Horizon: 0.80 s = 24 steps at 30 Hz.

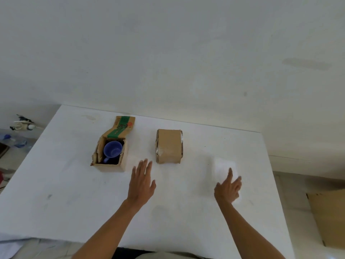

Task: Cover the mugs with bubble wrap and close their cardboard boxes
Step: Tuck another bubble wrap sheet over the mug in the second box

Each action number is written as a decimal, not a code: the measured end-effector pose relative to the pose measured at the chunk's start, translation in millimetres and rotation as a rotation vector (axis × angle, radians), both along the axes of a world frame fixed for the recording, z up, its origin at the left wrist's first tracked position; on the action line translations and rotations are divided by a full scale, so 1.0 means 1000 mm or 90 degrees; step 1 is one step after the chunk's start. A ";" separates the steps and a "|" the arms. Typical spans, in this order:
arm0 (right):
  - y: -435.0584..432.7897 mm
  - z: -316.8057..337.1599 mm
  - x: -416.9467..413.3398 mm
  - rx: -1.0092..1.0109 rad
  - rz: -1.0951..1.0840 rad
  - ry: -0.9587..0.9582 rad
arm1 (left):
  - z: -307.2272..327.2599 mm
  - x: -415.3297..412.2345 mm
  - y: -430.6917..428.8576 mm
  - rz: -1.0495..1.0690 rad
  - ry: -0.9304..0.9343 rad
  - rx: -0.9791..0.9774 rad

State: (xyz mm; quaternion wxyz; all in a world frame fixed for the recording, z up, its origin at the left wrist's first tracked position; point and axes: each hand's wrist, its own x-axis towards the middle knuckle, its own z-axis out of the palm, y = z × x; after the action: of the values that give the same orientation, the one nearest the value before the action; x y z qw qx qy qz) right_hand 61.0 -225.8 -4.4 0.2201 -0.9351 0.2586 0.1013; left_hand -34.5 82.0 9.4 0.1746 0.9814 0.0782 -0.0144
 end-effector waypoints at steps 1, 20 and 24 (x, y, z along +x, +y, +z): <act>-0.004 0.000 -0.003 0.019 -0.032 0.042 | -0.002 -0.001 -0.007 -0.017 0.010 -0.006; 0.119 0.016 -0.066 0.387 0.290 0.203 | 0.001 -0.029 -0.005 0.292 0.278 -0.591; 0.154 0.039 -0.057 0.522 0.335 0.193 | 0.017 -0.037 0.035 0.366 0.245 -0.682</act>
State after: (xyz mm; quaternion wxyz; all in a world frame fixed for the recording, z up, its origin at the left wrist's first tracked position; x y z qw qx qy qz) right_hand 4.1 -71.7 34.7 0.4961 -0.7800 -0.0175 0.3810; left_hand -71.6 116.9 26.2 0.6211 0.6773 0.3507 -0.1803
